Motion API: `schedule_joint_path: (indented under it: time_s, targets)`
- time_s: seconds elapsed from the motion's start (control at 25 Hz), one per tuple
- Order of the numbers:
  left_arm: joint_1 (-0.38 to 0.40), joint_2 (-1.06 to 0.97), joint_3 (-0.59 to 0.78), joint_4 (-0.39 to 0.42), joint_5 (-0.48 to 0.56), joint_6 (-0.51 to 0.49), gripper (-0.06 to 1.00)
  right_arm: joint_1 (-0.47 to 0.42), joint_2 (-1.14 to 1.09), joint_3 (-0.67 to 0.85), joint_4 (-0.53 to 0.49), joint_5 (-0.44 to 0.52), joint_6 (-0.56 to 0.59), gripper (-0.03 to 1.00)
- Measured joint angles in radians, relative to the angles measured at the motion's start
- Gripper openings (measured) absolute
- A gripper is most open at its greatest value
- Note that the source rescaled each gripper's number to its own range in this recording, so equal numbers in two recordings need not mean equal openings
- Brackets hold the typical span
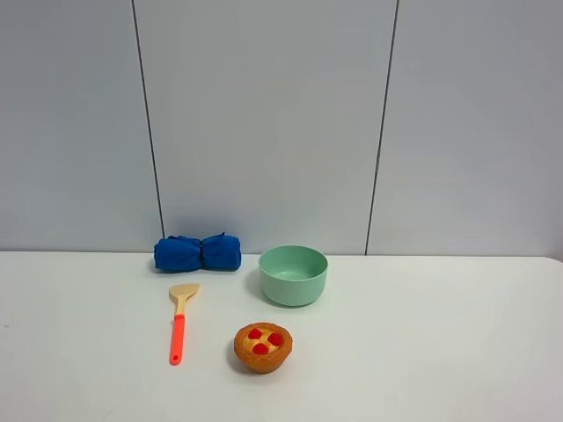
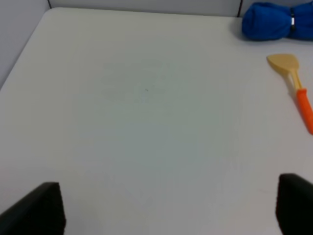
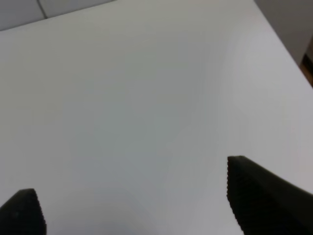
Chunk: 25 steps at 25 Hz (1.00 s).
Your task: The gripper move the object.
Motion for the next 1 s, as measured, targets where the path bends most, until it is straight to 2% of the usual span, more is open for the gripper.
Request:
schedule_joint_path:
  time_s: [0.08, 0.16, 0.44, 0.68, 1.0]
  targets:
    - [0.0, 0.0, 0.0, 0.0, 0.0, 0.0, 1.0, -0.096, 0.0, 0.0, 0.002, 0.0, -0.012, 0.73]
    - [0.0, 0.0, 0.0, 0.0, 0.0, 0.0, 1.0, -0.13, 0.0, 0.0, 0.004, -0.001, -0.018, 0.73]
    - [0.0, 0.0, 0.0, 0.0, 0.0, 0.0, 1.0, -0.137, 0.0, 0.001, 0.018, -0.002, -0.03, 0.73]
    - [0.0, 0.0, 0.0, 0.0, 0.0, 0.0, 1.0, -0.137, 0.0, 0.002, 0.129, -0.003, -0.182, 0.73]
    - [0.0, 0.0, 0.0, 0.0, 0.0, 0.0, 1.0, -0.137, 0.0, 0.002, 0.131, -0.003, -0.178, 0.73]
